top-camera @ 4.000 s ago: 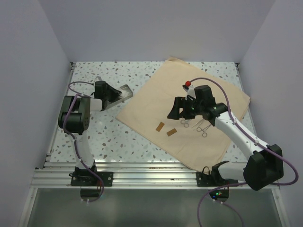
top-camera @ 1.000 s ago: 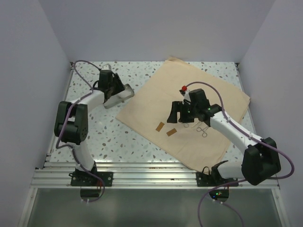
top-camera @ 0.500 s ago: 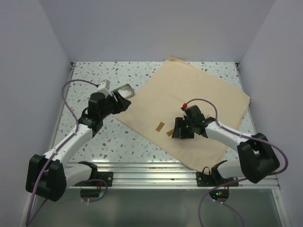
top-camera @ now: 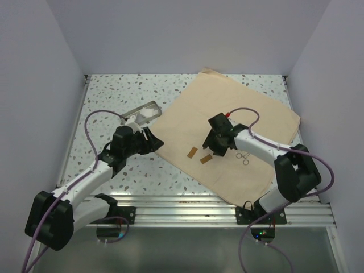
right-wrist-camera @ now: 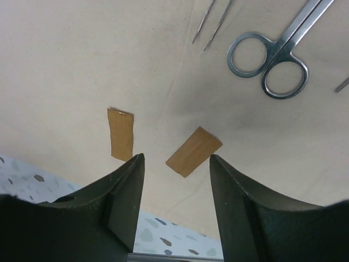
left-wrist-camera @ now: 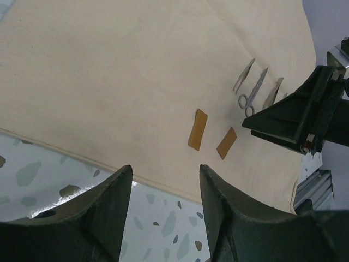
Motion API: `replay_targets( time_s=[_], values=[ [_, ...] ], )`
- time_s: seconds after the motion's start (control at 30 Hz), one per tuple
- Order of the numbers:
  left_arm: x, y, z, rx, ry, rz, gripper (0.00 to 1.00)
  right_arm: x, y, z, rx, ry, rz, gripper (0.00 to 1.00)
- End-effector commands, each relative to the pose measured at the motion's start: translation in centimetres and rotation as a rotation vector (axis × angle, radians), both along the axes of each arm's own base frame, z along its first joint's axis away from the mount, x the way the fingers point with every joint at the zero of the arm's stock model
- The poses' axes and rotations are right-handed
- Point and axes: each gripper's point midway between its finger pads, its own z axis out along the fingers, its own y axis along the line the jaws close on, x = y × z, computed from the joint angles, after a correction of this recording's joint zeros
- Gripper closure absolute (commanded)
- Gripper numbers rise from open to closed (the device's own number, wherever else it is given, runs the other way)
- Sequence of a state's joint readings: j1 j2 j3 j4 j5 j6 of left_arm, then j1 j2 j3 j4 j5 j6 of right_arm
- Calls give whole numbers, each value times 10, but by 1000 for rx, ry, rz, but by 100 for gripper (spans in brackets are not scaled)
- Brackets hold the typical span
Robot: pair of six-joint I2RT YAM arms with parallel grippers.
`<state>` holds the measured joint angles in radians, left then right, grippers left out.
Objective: Prepare the surgical pack
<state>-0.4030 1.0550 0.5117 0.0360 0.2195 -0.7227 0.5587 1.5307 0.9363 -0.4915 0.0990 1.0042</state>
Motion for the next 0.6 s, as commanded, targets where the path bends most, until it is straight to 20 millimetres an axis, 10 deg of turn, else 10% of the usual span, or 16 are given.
replay_targets(
  time_s=[0.0, 0.57],
  values=[
    [13, -6, 23, -24, -62, 10, 43, -1, -12, 2, -129, 77, -188, 45],
    [16, -16, 33, -31, -113, -56, 39, -14, -8, -19, -286, 181, -316, 52]
  ],
)
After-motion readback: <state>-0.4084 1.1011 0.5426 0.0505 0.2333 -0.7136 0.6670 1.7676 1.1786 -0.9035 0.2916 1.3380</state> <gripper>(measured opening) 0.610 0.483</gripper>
